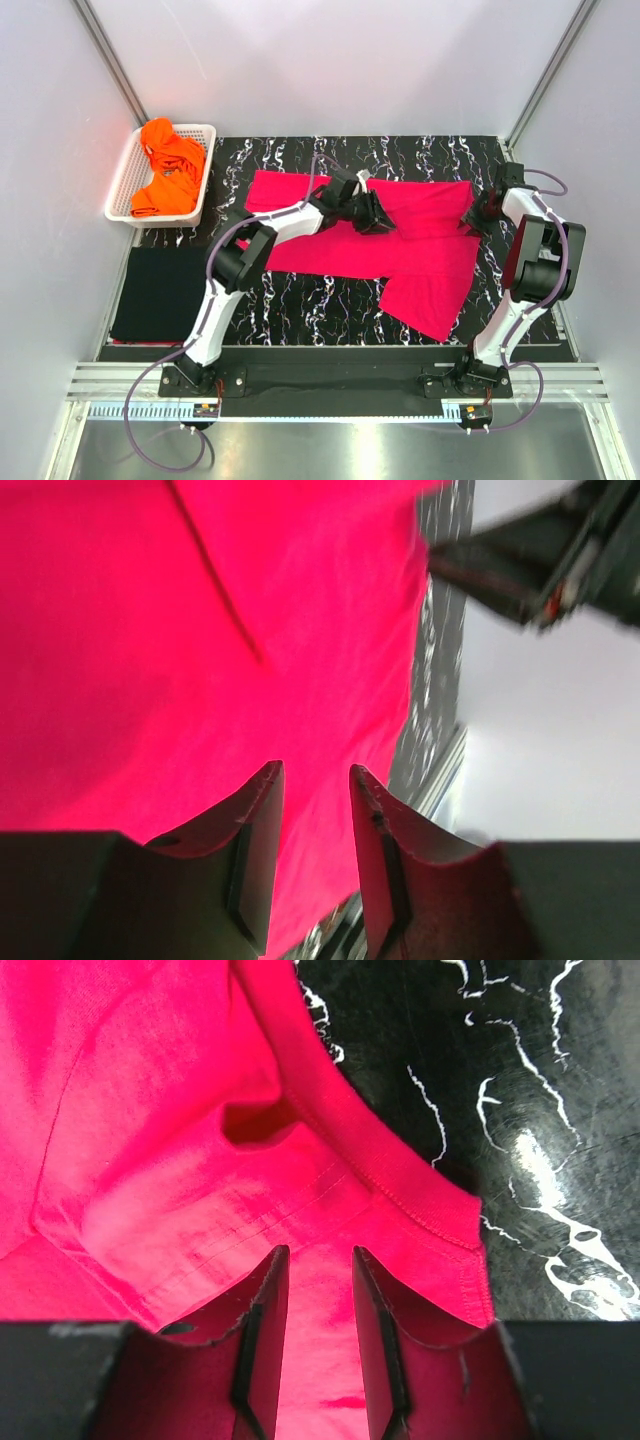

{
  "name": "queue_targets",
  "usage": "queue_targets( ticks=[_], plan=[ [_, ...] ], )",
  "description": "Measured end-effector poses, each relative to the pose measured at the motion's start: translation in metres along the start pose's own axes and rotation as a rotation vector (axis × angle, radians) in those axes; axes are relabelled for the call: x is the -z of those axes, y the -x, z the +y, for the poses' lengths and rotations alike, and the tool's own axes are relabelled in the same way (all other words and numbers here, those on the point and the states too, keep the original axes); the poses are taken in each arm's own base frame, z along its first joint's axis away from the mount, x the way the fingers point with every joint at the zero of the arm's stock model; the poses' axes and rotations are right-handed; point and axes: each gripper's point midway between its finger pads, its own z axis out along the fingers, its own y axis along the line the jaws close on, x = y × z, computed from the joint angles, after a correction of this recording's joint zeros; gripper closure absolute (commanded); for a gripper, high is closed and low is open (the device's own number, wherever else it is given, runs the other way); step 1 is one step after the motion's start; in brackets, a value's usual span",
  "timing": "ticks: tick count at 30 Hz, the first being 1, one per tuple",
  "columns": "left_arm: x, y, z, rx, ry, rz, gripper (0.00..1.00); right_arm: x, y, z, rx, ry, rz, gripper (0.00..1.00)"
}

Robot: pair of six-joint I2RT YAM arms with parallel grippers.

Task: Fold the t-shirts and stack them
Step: Fold the tshirt

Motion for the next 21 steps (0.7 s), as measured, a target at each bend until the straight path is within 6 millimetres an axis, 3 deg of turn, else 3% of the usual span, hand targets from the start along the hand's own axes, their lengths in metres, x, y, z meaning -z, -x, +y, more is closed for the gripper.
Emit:
queue_targets(
  ticks=[9, 21],
  plan=[
    [-0.031, 0.023, 0.005, 0.107, 0.036, -0.149, 0.64, 0.003, -0.001, -0.005, 0.001, 0.006, -0.013, 0.61],
    [-0.071, -0.019, 0.004, 0.150, 0.067, -0.141, 0.66, 0.005, 0.000, -0.003, 0.007, 0.021, -0.024, 0.61]
  ],
)
